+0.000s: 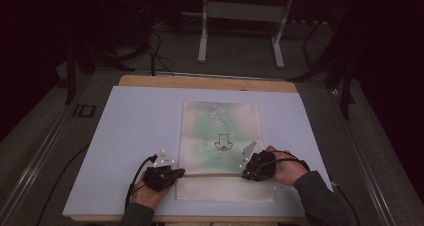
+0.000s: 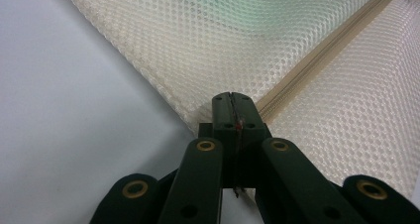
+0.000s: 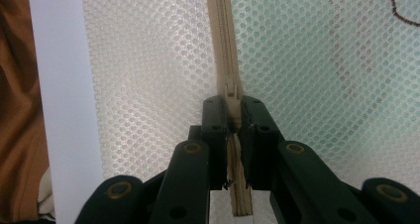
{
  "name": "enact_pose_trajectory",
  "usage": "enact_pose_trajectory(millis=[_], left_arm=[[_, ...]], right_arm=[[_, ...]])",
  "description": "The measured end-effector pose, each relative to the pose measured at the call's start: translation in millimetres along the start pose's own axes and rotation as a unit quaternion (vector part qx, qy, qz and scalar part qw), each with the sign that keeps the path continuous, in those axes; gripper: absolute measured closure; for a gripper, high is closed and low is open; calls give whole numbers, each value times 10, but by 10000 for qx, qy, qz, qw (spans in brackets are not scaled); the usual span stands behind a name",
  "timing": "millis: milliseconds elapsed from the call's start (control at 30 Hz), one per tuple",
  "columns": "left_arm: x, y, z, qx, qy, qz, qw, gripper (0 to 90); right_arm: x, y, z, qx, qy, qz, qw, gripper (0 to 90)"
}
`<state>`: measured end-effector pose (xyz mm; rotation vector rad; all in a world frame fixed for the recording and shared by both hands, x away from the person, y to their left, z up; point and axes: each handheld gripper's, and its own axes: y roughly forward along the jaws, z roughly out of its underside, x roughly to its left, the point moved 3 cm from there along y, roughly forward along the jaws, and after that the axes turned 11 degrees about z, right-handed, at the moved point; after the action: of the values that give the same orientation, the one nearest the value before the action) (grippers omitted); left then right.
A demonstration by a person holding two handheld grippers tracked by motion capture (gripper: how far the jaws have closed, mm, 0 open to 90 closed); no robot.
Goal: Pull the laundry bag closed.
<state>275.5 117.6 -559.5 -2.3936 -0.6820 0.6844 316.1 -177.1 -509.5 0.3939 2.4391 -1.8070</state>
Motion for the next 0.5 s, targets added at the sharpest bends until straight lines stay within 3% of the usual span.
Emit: enact_pose_trajectory(millis=[500], left_arm=[[0,0,0,1,-12,4,10000,895]], right_arm=[[-33,-48,128,62,107,42,9999,822]])
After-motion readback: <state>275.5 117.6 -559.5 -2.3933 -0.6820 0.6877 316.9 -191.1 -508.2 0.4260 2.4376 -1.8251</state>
